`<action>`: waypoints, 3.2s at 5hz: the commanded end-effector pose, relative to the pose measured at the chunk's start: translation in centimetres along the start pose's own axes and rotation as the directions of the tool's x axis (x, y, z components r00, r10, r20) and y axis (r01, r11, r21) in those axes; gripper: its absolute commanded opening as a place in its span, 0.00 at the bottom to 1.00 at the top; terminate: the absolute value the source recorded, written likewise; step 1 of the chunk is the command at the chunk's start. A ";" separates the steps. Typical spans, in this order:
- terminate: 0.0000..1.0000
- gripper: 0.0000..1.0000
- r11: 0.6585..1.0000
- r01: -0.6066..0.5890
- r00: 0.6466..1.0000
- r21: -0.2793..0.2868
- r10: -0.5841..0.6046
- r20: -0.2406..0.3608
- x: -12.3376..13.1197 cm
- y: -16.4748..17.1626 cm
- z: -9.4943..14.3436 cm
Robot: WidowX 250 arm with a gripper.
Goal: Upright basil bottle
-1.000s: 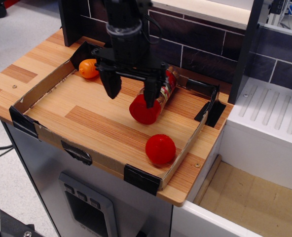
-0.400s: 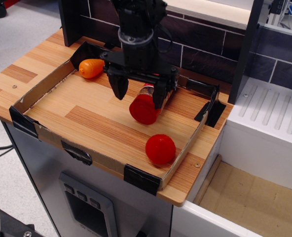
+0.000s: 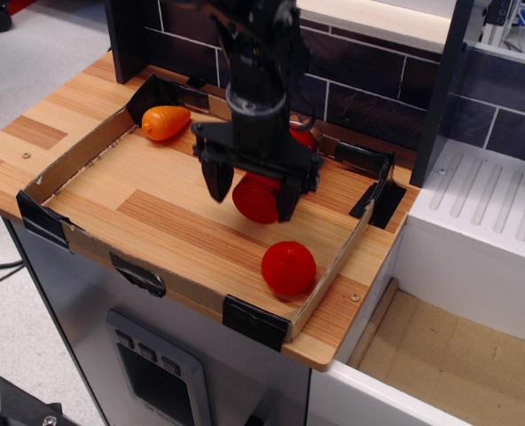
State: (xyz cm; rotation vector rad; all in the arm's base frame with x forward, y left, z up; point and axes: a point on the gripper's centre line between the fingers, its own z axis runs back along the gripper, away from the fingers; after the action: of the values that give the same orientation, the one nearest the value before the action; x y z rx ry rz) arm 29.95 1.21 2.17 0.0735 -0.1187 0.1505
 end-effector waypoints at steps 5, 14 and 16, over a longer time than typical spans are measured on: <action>0.00 0.00 1.000 0.019 0.999 0.001 -0.019 0.048 0.7 0.2 0.2; 0.00 0.00 0.973 -0.229 0.947 -0.028 0.216 -0.237 2.8 3.2 7.6; 0.00 0.00 0.966 -0.258 0.916 -0.023 0.237 -0.325 1.6 3.4 7.4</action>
State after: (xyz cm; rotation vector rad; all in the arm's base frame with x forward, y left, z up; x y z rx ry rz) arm 29.54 3.77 8.44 -0.0340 0.2552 0.4092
